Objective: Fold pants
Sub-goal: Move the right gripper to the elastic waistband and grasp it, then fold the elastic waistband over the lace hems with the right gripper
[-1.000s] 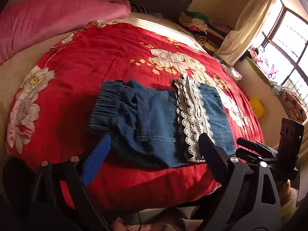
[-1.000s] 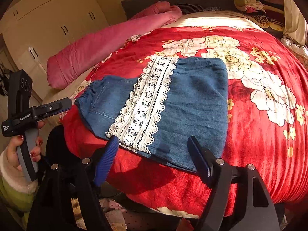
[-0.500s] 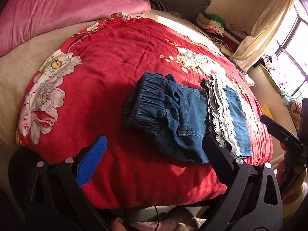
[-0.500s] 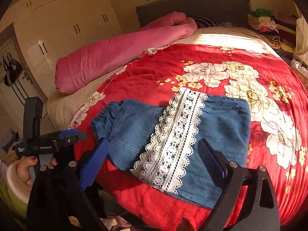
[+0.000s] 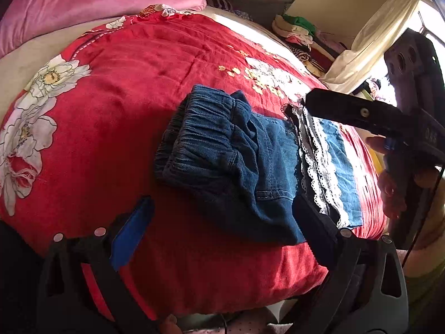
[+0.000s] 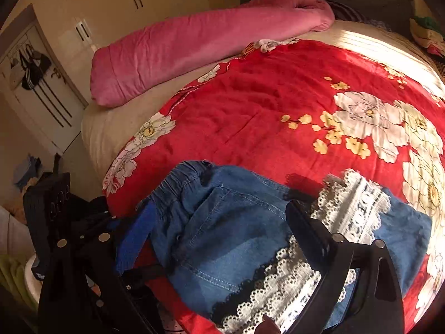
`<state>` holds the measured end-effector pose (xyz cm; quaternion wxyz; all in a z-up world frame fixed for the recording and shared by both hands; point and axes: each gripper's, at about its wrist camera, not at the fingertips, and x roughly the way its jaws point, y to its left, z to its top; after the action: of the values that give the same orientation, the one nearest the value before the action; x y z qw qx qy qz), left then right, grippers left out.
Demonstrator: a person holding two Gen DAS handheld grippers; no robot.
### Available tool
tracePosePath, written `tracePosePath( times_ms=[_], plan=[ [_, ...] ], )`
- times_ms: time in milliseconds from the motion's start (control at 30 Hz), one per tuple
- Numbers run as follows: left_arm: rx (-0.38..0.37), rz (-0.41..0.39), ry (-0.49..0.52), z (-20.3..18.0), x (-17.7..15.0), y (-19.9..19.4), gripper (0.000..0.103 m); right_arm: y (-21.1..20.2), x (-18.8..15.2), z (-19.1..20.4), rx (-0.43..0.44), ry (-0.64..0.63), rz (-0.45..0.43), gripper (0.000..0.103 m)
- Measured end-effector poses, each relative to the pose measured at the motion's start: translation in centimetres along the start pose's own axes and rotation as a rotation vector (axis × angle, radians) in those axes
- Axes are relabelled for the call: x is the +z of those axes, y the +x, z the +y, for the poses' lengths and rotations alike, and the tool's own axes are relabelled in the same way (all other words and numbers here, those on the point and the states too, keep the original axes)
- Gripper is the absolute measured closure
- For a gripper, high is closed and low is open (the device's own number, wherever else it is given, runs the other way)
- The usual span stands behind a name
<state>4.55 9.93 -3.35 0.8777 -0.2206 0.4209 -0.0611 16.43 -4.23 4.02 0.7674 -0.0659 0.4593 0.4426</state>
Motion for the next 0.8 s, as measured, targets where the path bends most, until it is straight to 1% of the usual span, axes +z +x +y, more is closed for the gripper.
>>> tracePosePath(
  times_ms=[200,333,367,400,433,500,533,600,667,700,767,800],
  plan=[
    [-0.028,0.018,-0.018,0.6,-0.1,1.0,0.01,5.4,2.0,1.6,0.037,-0.053,0.123,0.01],
    [-0.045,0.011,-0.029,0.9,0.0,1.3,0.01,8.3,2.7,2.1,0.033,-0.072,0.197,0.011],
    [-0.046,0.007,-0.033,1.0,0.0,1.4,0.01,9.0,2.7,2.1,0.032,-0.072,0.211,0.016],
    [-0.049,0.006,-0.038,1.1,0.1,1.5,0.01,9.6,2.7,2.1,0.033,-0.069,0.225,0.028],
    [-0.052,0.002,-0.04,1.1,0.1,1.6,0.01,10.2,2.7,1.9,0.034,-0.063,0.24,0.031],
    [-0.052,-0.005,-0.044,1.2,0.1,1.8,0.01,10.8,2.6,1.5,0.046,-0.05,0.236,0.045],
    [-0.056,-0.01,-0.048,1.3,0.1,1.9,0.01,10.8,2.6,1.3,0.058,-0.046,0.23,0.046],
    [-0.062,-0.019,-0.055,1.5,0.1,2.1,0.01,10.1,2.6,0.8,0.082,-0.031,0.213,0.058],
    [-0.081,-0.021,-0.077,1.6,0.3,2.2,0.01,8.8,2.5,0.1,0.115,-0.01,0.183,0.064],
    [-0.104,-0.026,-0.091,1.6,0.6,2.1,0.011,8.0,2.5,-0.4,0.141,0.004,0.163,0.065],
    [-0.137,-0.029,-0.109,1.6,1.1,2.2,0.021,6.3,2.3,-1.1,0.176,0.028,0.12,0.066],
    [-0.161,-0.027,-0.124,1.5,1.3,2.1,0.034,5.4,2.2,-1.5,0.188,0.038,0.101,0.066]
  ],
)
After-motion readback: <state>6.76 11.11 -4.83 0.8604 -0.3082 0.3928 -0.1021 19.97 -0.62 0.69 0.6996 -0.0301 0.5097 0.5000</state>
